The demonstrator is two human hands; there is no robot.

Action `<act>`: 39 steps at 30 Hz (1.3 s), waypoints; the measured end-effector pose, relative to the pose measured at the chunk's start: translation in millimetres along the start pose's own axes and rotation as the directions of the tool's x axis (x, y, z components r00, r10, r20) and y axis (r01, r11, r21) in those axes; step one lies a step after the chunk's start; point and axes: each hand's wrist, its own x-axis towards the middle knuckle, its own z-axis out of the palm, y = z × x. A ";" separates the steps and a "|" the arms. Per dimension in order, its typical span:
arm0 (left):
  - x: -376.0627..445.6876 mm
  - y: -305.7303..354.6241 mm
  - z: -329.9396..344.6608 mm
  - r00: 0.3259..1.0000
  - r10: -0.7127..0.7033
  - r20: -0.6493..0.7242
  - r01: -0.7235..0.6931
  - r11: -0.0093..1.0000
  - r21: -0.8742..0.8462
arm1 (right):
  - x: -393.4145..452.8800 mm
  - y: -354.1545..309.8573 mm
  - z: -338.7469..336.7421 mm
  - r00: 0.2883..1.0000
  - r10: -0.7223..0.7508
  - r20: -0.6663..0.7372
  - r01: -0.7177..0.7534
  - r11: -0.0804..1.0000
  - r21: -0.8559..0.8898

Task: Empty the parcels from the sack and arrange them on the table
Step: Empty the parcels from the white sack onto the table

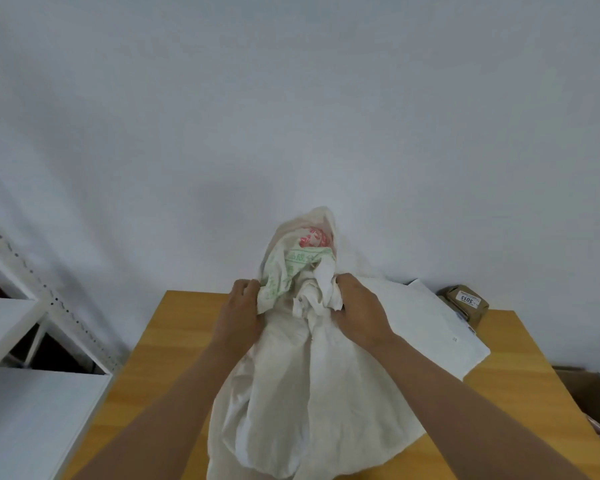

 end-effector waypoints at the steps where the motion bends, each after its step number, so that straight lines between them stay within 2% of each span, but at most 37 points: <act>1: -0.3 -0.6 -0.9 1.000 -0.004 0.016 0.004 1.000 0.019 | 1.5 -0.2 0.7 1.000 -0.006 0.030 0.007 0.999 -0.042; 6: -6.5 -10.0 -4.8 0.999 0.003 -0.036 -0.004 1.000 -0.025 | 3.7 -12.7 4.5 0.989 -0.132 -0.069 0.127 0.990 -0.069; 9: 0.7 -9.4 -8.2 1.000 0.006 0.013 -0.006 1.000 0.016 | 11.2 -9.4 7.2 0.998 -0.021 0.053 0.029 0.986 -0.161; 10: -1.9 -8.8 -8.6 1.000 0.017 0.000 -0.017 1.000 0.021 | 10.5 -13.3 6.1 0.998 -0.024 0.054 0.033 0.983 -0.180; 12: -5.7 -8.3 -12.4 0.998 -0.002 -0.067 0.000 1.000 -0.026 | 11.9 -22.1 3.4 0.992 -0.115 -0.050 0.106 0.982 -0.155; 14: 1.1 -10.6 -17.9 0.995 -0.005 -0.105 0.000 0.999 -0.042 | 16.8 -25.8 -0.7 0.984 -0.162 -0.076 0.147 0.974 -0.170; 17: 7.5 -10.0 -20.9 0.999 0.013 -0.042 -0.013 1.000 0.005 | 20.9 -23.0 0.3 0.996 -0.031 0.089 0.053 0.965 -0.255; 18: 4.2 -9.1 -20.4 0.999 0.027 -0.047 -0.026 1.000 0.010 | 18.6 -24.5 0.5 0.996 -0.030 0.088 0.053 0.961 -0.272; 20: 0.6 -7.0 -22.8 0.995 0.020 -0.102 -0.023 0.999 -0.034 | 16.7 -26.9 -0.3 0.994 -0.098 -0.042 0.087 0.970 -0.225; 22: 8.0 -5.9 -26.0 0.994 0.023 -0.103 -0.030 0.997 -0.067 | 18.3 -24.8 -2.3 0.992 -0.105 -0.071 0.089 0.976 -0.198; 23: 13.2 -4.8 -26.8 0.997 0.025 -0.072 -0.029 0.998 -0.049 | 20.3 -21.8 -2.2 0.997 -0.067 -0.034 0.059 0.979 -0.196; 25: 13.0 -0.6 -28.0 1.000 0.025 -0.018 -0.025 1.000 0.002 | 16.0 -20.6 -3.6 0.989 0.035 0.143 0.003 0.967 -0.256; 26: 8.3 2.0 -27.7 0.999 0.038 -0.021 -0.037 0.999 0.011 | 13.4 -21.8 -5.2 0.987 0.034 0.154 0.007 0.966 -0.258; 29: -4.6 0.7 -29.8 0.995 0.015 -0.099 -0.017 0.999 -0.027 | 9.0 -27.4 -4.4 0.998 -0.059 -0.025 0.055 0.988 -0.148; 31: 0.3 -2.8 -30.4 0.998 -0.019 -0.062 0.019 1.000 -0.002 | 9.9 -29.2 1.1 0.998 -0.045 0.035 0.050 0.983 -0.176; 33: 4.8 -1.4 -30.2 0.999 -0.026 0.034 0.024 0.998 0.049 | 9.1 -29.3 4.7 0.983 0.039 0.178 0.009 0.965 -0.262; 34: 4.3 1.7 -30.7 0.999 -0.005 0.034 0.003 0.998 0.060 | 8.2 -31.0 3.3 0.985 0.035 0.166 0.010 0.965 -0.264; 37: 1.8 3.0 -37.4 0.994 0.012 -0.104 -0.010 1.000 0.026 | 10.9 -39.7 -1.8 0.997 -0.041 -0.061 0.031 0.988 -0.152; 39: 6.4 -4.8 -37.7 0.994 0.035 -0.100 -0.029 0.997 0.067 | 11.8 -41.1 2.0 0.999 -0.022 -0.028 0.018 0.992 -0.121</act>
